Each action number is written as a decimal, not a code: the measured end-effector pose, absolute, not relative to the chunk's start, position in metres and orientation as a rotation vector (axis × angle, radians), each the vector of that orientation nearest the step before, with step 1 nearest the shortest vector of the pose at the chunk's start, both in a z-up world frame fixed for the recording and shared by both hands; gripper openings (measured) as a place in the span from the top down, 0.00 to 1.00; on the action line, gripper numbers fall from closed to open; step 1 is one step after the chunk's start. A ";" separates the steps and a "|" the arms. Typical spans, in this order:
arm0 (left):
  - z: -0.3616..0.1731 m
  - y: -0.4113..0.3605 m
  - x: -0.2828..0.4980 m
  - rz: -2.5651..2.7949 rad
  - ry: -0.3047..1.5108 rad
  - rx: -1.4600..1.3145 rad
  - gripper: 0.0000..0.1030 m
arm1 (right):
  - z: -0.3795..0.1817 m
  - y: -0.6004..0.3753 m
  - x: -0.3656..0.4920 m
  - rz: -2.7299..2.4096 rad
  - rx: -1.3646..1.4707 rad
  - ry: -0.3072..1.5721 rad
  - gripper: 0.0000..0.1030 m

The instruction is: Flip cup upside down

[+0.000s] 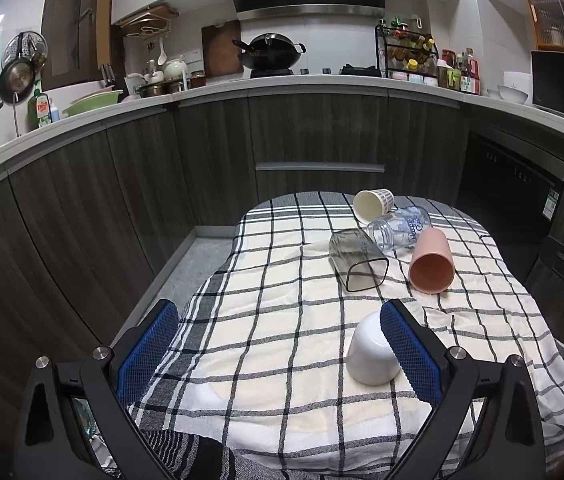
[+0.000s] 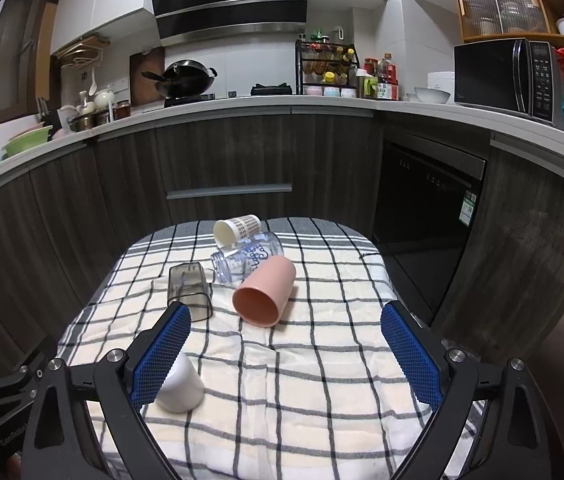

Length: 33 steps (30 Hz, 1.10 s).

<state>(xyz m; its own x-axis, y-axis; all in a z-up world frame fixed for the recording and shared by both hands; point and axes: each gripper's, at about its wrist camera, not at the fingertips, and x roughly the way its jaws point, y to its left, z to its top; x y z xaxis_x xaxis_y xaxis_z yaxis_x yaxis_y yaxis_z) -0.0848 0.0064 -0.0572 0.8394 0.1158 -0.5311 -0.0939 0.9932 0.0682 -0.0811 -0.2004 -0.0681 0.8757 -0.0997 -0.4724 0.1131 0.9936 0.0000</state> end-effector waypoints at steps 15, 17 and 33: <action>-0.056 0.006 -0.088 0.105 0.572 0.037 0.00 | -0.067 -0.199 -0.086 -0.105 0.023 0.477 0.07; -0.057 0.005 -0.087 0.105 0.574 0.038 0.00 | -0.067 -0.200 -0.086 -0.105 0.024 0.476 0.07; -0.060 0.005 -0.087 0.108 0.581 0.039 0.00 | -0.067 -0.200 -0.086 -0.104 0.026 0.478 0.06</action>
